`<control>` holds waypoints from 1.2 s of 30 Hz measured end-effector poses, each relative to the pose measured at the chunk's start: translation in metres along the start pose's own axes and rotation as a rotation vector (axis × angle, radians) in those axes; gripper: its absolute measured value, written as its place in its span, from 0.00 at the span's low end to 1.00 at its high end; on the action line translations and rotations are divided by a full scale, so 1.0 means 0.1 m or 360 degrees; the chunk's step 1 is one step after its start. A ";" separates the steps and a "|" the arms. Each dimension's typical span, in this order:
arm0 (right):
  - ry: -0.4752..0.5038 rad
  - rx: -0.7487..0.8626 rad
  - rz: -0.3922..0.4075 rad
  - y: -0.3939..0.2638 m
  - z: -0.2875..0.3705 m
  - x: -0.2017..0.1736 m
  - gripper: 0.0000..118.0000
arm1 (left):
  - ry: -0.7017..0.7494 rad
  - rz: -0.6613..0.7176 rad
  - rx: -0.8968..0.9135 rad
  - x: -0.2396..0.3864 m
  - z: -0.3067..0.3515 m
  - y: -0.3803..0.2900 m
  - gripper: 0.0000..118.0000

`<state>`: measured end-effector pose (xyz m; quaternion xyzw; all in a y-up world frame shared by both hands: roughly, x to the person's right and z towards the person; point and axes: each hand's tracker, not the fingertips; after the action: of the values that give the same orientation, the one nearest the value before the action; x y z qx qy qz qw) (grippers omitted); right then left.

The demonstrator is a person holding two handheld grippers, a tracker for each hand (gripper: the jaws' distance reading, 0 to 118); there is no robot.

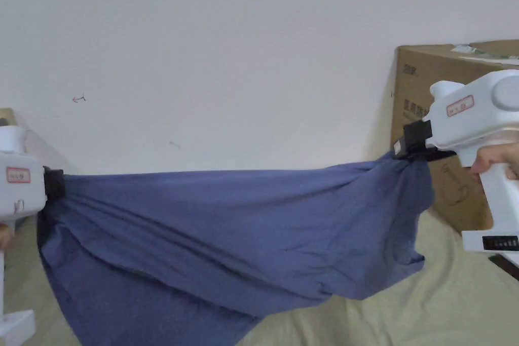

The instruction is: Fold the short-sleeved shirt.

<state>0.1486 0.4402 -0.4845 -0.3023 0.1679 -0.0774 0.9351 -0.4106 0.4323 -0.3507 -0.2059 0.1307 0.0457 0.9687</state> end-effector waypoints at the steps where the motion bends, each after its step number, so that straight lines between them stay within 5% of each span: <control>1: 0.0019 0.0012 -0.0007 0.11 -0.01 -0.03 0.07 | 0.0001 -0.0017 0.0010 -0.01 -0.01 0.13 0.04; 11: 0.0014 0.0145 0.0023 1.12 -0.06 -0.35 0.07 | 0.0073 -0.0093 0.0155 -0.07 -0.45 1.29 0.04; 18: 0.0002 0.0110 -0.0013 1.09 -0.42 -0.26 0.07 | 0.0049 -0.0082 0.0144 -0.06 -0.63 1.15 0.04; 24: -0.0057 -0.0154 -0.0093 0.27 -1.12 -0.09 0.07 | 0.0055 -0.0052 -0.0069 -0.04 -0.99 0.29 0.04; 30: -0.0148 -0.0528 -0.0241 -1.11 -1.98 0.32 0.07 | 0.0040 0.0164 -0.0476 -0.19 -1.48 -1.33 0.04; 32: -0.0170 -0.0649 -0.0347 -1.68 -2.11 0.42 0.07 | 0.0010 0.0131 -0.0546 -0.28 -1.53 -1.88 0.04; 36: -0.0180 -0.0751 -0.0357 -2.50 -2.05 0.53 0.07 | -0.0023 0.0135 -0.0658 -0.30 -1.21 -2.51 0.04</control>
<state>0.1128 0.1155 -0.5067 -0.5324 0.0943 -0.1222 0.8323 -0.4320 0.1530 -0.3521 -0.3944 0.1202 0.1138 0.9039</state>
